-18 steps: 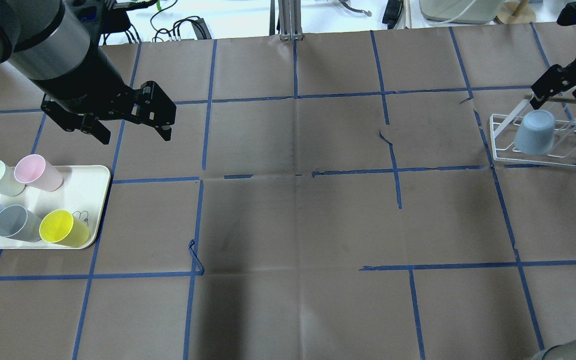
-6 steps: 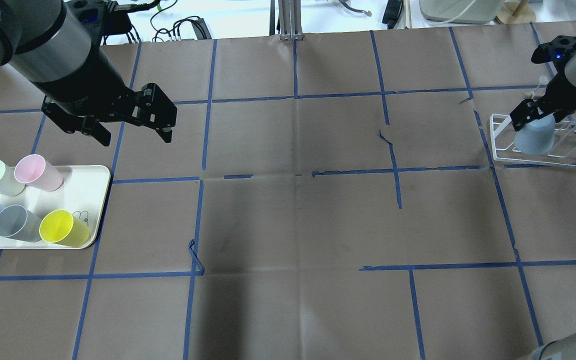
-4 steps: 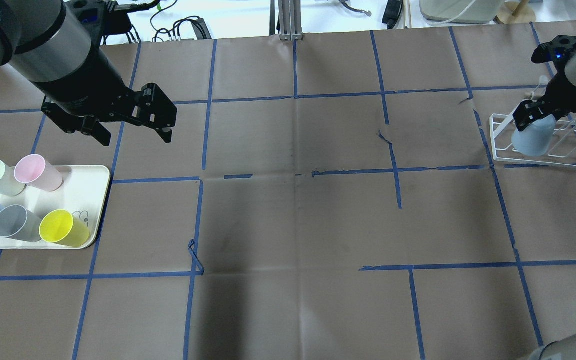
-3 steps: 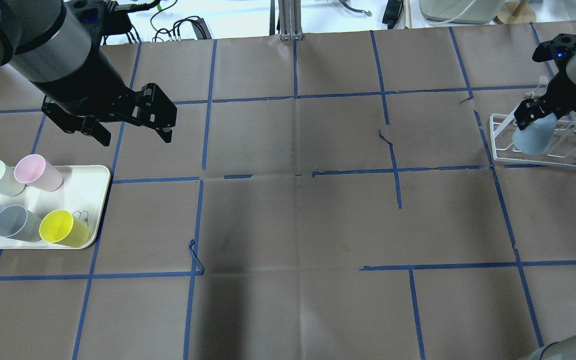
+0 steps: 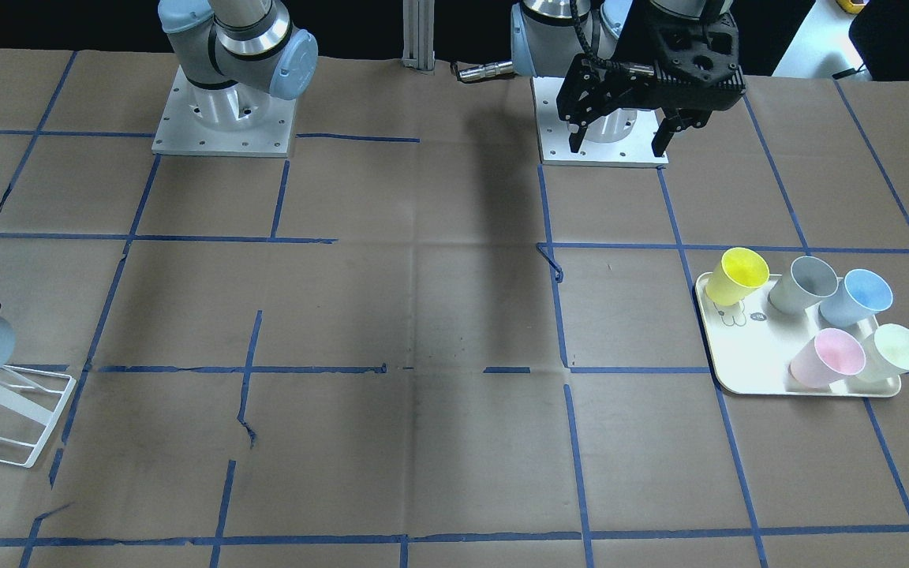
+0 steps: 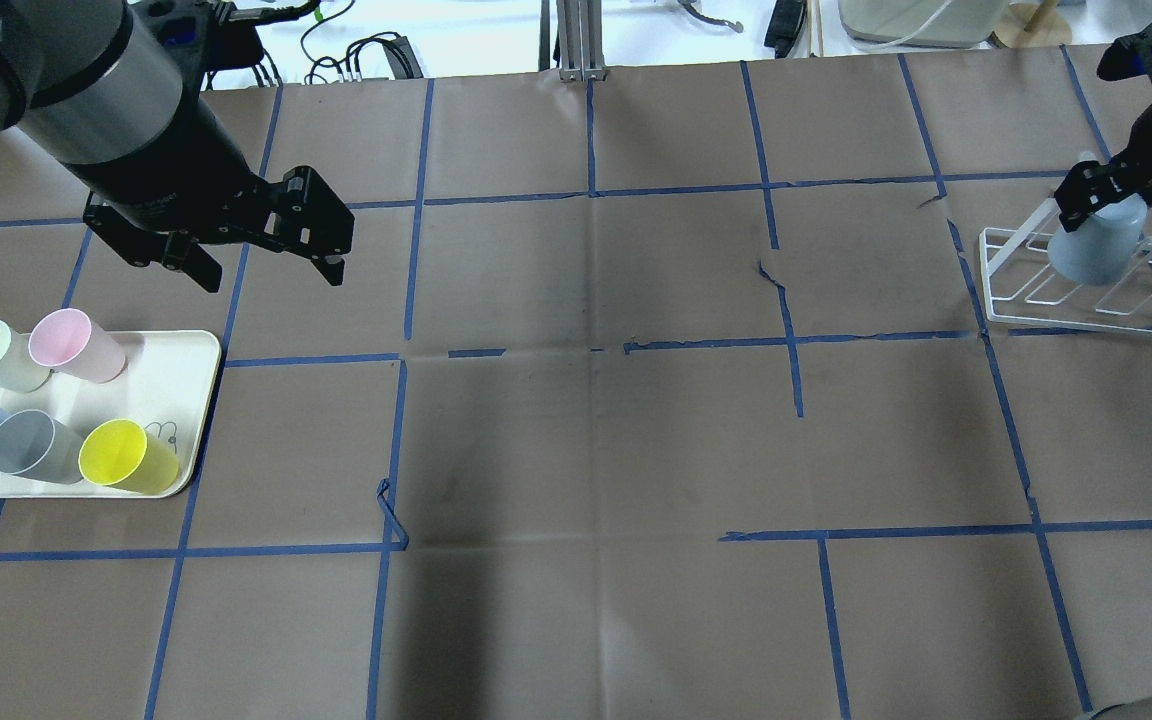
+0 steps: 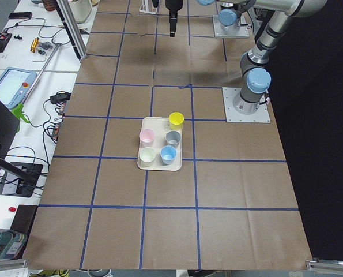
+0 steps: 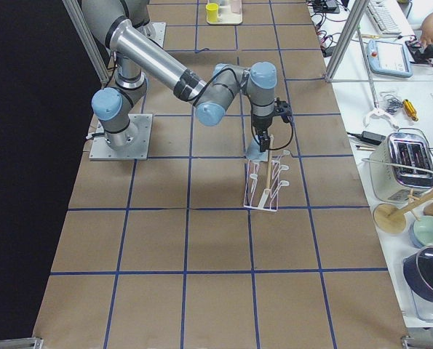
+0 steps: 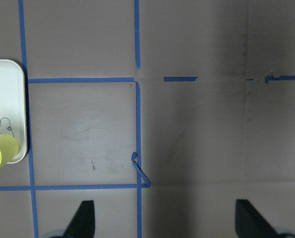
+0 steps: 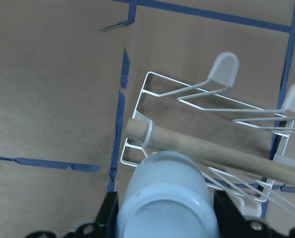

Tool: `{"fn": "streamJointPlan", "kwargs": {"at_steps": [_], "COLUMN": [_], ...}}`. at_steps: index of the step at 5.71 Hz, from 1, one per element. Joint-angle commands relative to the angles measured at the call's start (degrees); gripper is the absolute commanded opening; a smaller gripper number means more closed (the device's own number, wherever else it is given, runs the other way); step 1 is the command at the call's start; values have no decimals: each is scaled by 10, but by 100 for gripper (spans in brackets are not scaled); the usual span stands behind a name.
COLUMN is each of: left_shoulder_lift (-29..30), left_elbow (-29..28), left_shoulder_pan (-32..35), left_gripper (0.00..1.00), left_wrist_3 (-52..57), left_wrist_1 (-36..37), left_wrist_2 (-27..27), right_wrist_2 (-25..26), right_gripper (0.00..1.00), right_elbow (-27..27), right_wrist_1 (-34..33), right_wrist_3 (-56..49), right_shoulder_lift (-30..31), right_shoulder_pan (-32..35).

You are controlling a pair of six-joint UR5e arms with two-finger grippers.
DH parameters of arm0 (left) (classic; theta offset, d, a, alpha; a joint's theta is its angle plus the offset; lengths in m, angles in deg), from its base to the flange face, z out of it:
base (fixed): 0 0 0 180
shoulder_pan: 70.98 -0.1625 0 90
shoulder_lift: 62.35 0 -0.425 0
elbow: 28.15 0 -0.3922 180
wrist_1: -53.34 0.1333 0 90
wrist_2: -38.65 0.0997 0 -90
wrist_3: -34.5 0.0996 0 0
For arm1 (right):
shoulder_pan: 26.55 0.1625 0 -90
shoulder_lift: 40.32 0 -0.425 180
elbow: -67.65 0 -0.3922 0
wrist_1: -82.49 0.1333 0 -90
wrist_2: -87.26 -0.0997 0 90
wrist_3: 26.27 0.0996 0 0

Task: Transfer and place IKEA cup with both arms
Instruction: 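Lift the cup toward the left gripper while the left arm reaches out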

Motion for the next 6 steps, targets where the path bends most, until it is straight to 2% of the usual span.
{"fn": "streamJointPlan", "kwargs": {"at_steps": [1,2,3,4,6], "left_shoulder_lift": [2,1,1,-1,-6], "left_elbow": [-2,-4,-17,-28,-38], "left_shoulder_pan": [-1,-2,-8,-39,-100], "left_gripper": [99,99,99,99,99], "left_wrist_3": [1,1,1,14,121], "left_wrist_1": [-1,-5,-42,-59,-98], "left_wrist_2": [-1,0,0,-3,-12], "right_wrist_2": [-1,-24,-82,-175,-388], "right_gripper": [54,54,54,54,54], "right_elbow": [-78,-123,-164,-179,-177], "right_wrist_1": [146,226,324,409,578], "right_wrist_3": [-1,-1,-1,-5,-46], "right_shoulder_lift": [28,36,37,35,25], "right_shoulder_pan": [2,3,4,4,16]}}
